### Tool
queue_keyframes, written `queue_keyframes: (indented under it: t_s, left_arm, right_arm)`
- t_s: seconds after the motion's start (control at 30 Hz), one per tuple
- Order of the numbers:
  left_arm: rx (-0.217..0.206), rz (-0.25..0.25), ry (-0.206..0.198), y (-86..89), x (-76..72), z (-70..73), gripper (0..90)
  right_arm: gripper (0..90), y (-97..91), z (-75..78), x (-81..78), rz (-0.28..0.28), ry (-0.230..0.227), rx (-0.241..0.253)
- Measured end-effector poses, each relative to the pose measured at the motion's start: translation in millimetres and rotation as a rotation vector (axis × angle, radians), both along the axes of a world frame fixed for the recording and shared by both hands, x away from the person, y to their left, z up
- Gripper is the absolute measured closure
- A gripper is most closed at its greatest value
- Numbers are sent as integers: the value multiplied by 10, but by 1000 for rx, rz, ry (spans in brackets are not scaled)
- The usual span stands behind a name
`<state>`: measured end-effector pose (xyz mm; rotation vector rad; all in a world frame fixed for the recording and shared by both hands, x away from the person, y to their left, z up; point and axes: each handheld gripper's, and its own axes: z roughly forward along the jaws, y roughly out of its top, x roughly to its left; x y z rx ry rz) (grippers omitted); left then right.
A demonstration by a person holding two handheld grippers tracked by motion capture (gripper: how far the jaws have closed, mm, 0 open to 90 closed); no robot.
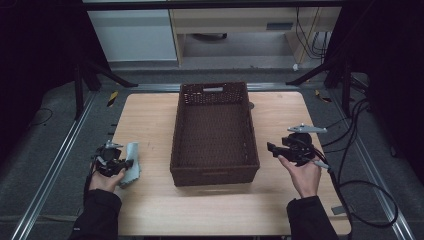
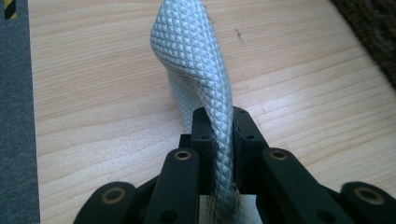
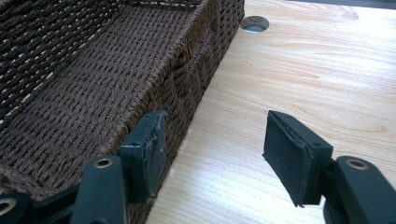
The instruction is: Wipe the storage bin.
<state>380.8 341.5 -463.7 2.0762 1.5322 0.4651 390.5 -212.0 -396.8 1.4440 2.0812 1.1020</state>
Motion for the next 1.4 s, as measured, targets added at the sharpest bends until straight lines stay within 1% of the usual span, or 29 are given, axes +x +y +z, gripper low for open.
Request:
queue_keyframes:
  t_s: [0.07,0.17,0.23,0.27,0.43,0.47,0.5,0.57,0.67,0.73,0.8,0.83,0.87,0.9,0.93,0.97,1.0,1.03,1.07,1.1,1.13,1.17,1.2,1.23,1.27,1.3,1.33,1.37,1.4]
  left_arm:
    - [8,-1,5,13,6,-27,789]
    - [5,1,3,23,7,-39,769]
    - [10,5,1,30,7,-52,711]
    - [12,7,-1,32,9,-60,711]
    - [11,8,-18,36,7,-67,535]
    - [7,4,-19,38,4,-58,535]
    - [-3,1,-25,37,-1,-45,500]
    - [-11,-5,-39,29,-12,-8,489]
    - [-20,-18,-53,5,-16,44,435]
    - [-23,-25,-59,-19,-18,80,425]
    - [-24,-36,-71,-41,-26,161,420]
    - [-24,-36,-71,-41,-26,161,418]
    - [-34,-36,-83,-50,-29,234,418]
    - [-34,-36,-83,-50,-29,234,419]
    - [-54,-43,-97,-75,-28,314,422]
    - [-58,-48,-103,-99,-24,356,424]
    - [-58,-48,-103,-99,-24,356,426]
    - [-66,-73,-112,-164,-20,452,429]
    - [-66,-73,-112,-164,-20,452,429]
    - [-74,-103,-134,-257,-22,560,429]
    - [-74,-103,-134,-257,-22,560,430]
    - [-80,-117,-147,-310,-23,615,430]
    - [-101,-143,-165,-424,-13,711,429]
    - [-101,-143,-165,-424,-13,711,427]
    - [-119,-156,-172,-485,-5,750,427]
    - [-143,-181,-179,-618,12,808,425]
    - [-143,-181,-179,-618,12,808,425]
    - [-146,-196,-181,-686,23,830,425]
    - [-149,-228,-179,-822,44,860,425]
  right_arm:
    - [396,7,1,4,4,-2,-3]
    - [396,13,-1,7,6,-1,-1]
    - [396,21,-4,9,11,2,-3]
    - [396,21,-4,9,11,2,-3]
    - [401,38,5,6,17,-2,-4]
    - [401,38,5,6,17,-2,-4]
    - [406,46,12,5,21,-1,-5]
    - [408,49,14,6,24,-2,-6]
    - [425,72,25,7,33,1,-1]
    - [430,84,31,10,38,2,-5]
    - [442,103,49,8,46,4,-5]
    - [442,103,49,8,46,4,-5]
    - [442,128,74,5,56,4,1]
    - [442,128,74,5,56,4,1]
    - [445,162,103,4,69,-1,-1]
    - [446,181,119,6,73,-2,-4]
    - [447,197,131,13,76,-4,-4]
    - [450,214,142,23,82,-6,-7]
    - [450,214,142,23,82,-6,-7]
    - [456,254,159,43,88,-5,-8]
    - [456,254,159,43,88,-5,-8]
    - [465,276,160,57,93,-3,-4]
    - [479,320,151,89,108,8,9]
    - [479,320,151,89,108,8,9]
    - [481,344,146,103,114,9,5]
    - [495,399,138,122,128,14,3]
    - [495,399,138,122,128,14,3]
    - [505,423,132,131,133,18,2]
    - [519,458,110,150,138,25,-6]
